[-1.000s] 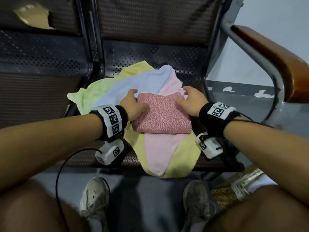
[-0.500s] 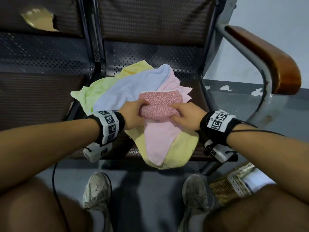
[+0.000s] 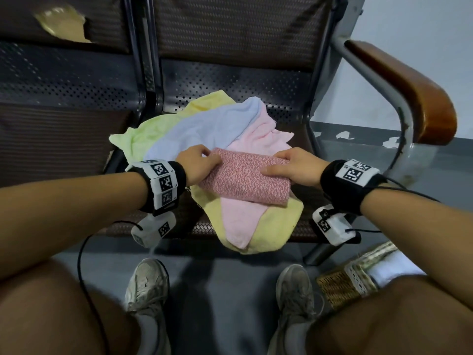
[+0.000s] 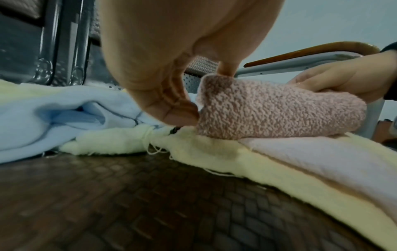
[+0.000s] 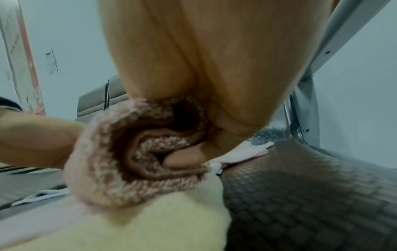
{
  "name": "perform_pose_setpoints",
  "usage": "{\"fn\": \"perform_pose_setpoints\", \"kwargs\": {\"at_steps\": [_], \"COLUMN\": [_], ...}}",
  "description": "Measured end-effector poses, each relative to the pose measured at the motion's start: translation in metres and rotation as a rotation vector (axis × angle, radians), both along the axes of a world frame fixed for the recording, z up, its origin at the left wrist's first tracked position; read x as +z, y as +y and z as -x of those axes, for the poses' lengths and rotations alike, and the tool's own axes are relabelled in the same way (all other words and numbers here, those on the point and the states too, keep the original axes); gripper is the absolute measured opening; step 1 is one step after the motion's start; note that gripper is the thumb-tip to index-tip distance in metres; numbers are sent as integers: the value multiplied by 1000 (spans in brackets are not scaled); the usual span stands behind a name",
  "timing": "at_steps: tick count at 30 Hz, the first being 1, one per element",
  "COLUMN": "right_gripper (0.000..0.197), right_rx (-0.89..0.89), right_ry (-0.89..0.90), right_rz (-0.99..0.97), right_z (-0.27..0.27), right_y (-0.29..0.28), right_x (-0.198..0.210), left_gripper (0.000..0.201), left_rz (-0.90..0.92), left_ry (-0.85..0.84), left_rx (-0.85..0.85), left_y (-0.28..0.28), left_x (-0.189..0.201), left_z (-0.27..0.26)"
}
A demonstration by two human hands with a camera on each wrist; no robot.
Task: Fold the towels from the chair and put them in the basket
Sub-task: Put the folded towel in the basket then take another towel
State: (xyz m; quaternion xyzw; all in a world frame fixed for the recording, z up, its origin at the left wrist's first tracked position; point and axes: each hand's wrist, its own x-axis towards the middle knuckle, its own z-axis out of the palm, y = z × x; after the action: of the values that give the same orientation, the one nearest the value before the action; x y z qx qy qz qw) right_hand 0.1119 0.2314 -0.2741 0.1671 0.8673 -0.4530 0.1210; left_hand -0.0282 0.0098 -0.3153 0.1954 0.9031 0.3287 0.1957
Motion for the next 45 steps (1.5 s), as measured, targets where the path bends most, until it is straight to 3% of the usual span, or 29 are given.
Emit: {"fn": "perform_pose_setpoints", "kwargs": {"at_steps": [2, 6, 14, 16, 19, 22, 25, 30, 36, 42, 45], "right_gripper": [34, 37, 30, 48, 74, 59, 35, 49, 12, 14, 20], "right_rx": [6, 46, 78, 29, -91, -167, -266, -468, -493, -527, -651], "right_ry": [-6, -46, -91, 24, 284, 376, 392, 422, 358, 315, 240], "right_rz": [-131, -319, -438, -312, 52, 382, 391, 502, 588, 499, 423], "right_z": [2, 7, 6, 7, 7, 8, 0, -16, -56, -158, -232], "right_y": [1, 0, -1, -5, -24, -43, -52, -48, -18, 66, 113], "right_x": [-6, -9, 6, 19, 40, 51, 59, 75, 95, 83, 64], "left_gripper": [59, 85, 45, 41, 35, 25, 24, 80, 42, 45, 38], "left_rz": [109, 189, -420, -463, -545, -700, -791, -433, -392, -318, -298], "left_ry": [-63, -462, -400, -258, -139, -168, -266, -414, -478, -637, -654], "left_rx": [13, 51, 125, 65, -90, -151, -102, -192, -368, -604, -685], "left_y": [0, -1, 25, 31, 34, 32, 25, 7, 15, 80, 133], "left_x": [-3, -2, 27, 45, 74, 90, 95, 75, 83, 86, 71], "left_z": [-1, -12, -15, -20, -26, -36, -44, -62, -90, -151, -203]}}
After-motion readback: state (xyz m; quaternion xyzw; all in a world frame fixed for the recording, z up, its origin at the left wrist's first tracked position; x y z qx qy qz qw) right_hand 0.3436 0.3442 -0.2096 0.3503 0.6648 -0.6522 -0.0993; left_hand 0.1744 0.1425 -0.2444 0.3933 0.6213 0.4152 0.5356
